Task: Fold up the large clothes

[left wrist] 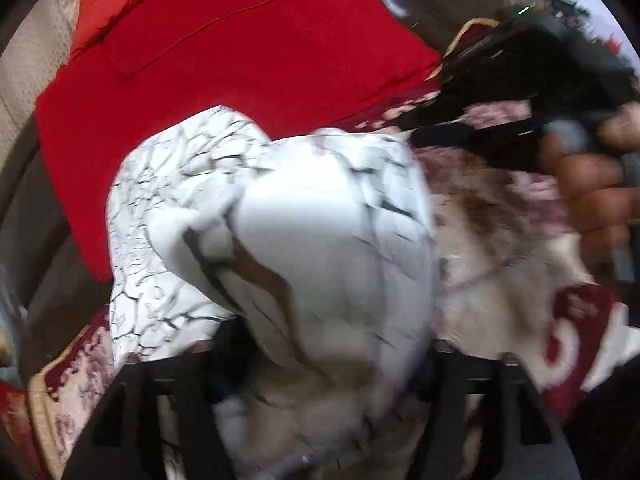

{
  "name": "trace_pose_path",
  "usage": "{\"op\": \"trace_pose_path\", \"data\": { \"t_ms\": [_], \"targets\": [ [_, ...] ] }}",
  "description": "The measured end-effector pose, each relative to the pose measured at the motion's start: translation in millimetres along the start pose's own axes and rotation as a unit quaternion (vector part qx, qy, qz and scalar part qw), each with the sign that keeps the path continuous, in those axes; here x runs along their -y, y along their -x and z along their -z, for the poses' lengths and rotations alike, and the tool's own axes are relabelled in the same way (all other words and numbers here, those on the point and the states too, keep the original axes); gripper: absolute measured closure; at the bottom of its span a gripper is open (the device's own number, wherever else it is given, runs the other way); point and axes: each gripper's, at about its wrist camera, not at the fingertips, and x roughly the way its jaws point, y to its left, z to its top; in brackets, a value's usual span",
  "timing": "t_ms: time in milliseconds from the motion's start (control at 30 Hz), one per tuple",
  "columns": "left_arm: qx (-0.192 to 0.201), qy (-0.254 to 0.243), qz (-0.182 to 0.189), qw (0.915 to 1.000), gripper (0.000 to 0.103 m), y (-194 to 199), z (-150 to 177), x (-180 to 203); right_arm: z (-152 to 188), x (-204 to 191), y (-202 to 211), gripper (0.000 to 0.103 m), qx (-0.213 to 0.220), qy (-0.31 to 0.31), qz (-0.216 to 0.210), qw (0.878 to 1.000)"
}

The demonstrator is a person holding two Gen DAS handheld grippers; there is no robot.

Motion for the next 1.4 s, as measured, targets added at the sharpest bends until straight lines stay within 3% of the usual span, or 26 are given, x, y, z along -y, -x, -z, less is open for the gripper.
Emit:
{"op": "trace_pose_path", "data": {
  "t_ms": [133,233,333,400,433,467,500,533,600,633,767,900,1000,1100,1167,1200,1267,1300,1333,1400],
  "targets": [
    [0.059,0.005,0.032,0.9977,0.027,54.9,11.3,-9.0,6.2,-14.7,1.3,0.087,-0.003,0.039,0.007,0.999],
    [0.117,0.037,0.047,0.9913,0.023,98.9,21.9,-30.7,15.5,-29.5,7.6,0.087,0.010,0.082,0.029,0.996],
    [0.145,0.107,0.019,0.9835,0.011,111.5,25.3,-72.3,29.7,-52.2,12.8,0.086,0.030,0.132,0.019,0.991],
    [0.125,0.183,-0.013,0.9751,0.011,96.5,35.4,-114.6,41.5,-71.0,18.9,0.083,0.040,0.170,0.007,0.985],
    [0.113,0.218,-0.019,0.9693,0.011,87.5,42.7,-130.8,48.3,-80.1,20.5,0.068,0.044,0.188,0.007,0.981],
    [0.108,0.270,-0.012,0.9567,0.011,75.4,53.6,-152.2,54.5,-86.8,20.4,0.051,0.046,0.197,0.007,0.979],
    [0.109,0.302,-0.003,0.9470,0.011,70.3,64.6,-161.5,59.2,-90.9,18.7,0.010,0.051,0.199,0.006,0.979],
    [0.109,0.333,0.007,0.9365,0.011,62.9,73.0,-170.4,62.9,-93.7,17.9,0.003,0.063,0.200,0.007,0.978],
    [0.107,0.371,0.020,0.9222,0.011,47.0,86.7,-181.8,63.5,-96.8,12.0,0.003,0.064,0.201,0.013,0.978],
    [0.103,0.377,0.017,0.9202,0.011,37.3,90.3,-184.4,61.8,-95.3,7.5,0.003,0.057,0.192,0.009,0.980],
    [0.068,0.369,0.007,0.9269,0.011,1.9,101.6,-185.2,62.9,-89.7,-20.6,0.003,0.018,0.156,-0.005,0.988],
    [0.075,0.348,0.003,0.9343,0.011,-6.6,96.6,-176.8,89.5,-122.2,-36.5,0.003,-0.005,0.234,0.005,0.972],
    [0.082,0.337,-0.004,0.9378,0.011,-2.0,96.7,-176.3,113.3,-140.9,-47.6,0.003,-0.008,0.289,0.037,0.957],
    [0.081,0.349,-0.004,0.9337,0.011,7.9,102.9,-181.3,129.3,-143.0,-63.8,0.003,-0.013,0.324,0.073,0.943],
    [0.083,0.360,-0.002,0.9293,0.011,11.7,106.8,-185.7,132.3,-134.0,-81.4,0.009,-0.051,0.330,0.103,0.937],
    [0.085,0.364,-0.002,0.9275,0.011,13.0,108.4,-188.0,131.6,-127.5,-89.6,0.026,-0.069,0.327,0.115,0.936],
    [0.092,0.369,-0.007,0.9248,0.011,19.8,111.3,-191.4,127.3,-114.6,-96.8,0.043,-0.089,0.299,0.126,0.942],
    [0.098,0.373,-0.008,0.9226,0.011,22.8,113.0,-193.7,123.0,-109.6,-96.4,0.050,-0.099,0.275,0.114,0.950],
    [0.104,0.377,-0.008,0.9203,0.011,25.2,114.1,-195.4,117.0,-104.4,-93.3,0.054,-0.114,0.236,0.081,0.962],
    [0.120,0.389,-0.010,0.9134,0.011,32.5,116.8,-200.8,110.3,-99.0,-86.4,0.059,-0.135,0.177,0.003,0.975]
  ]
}}
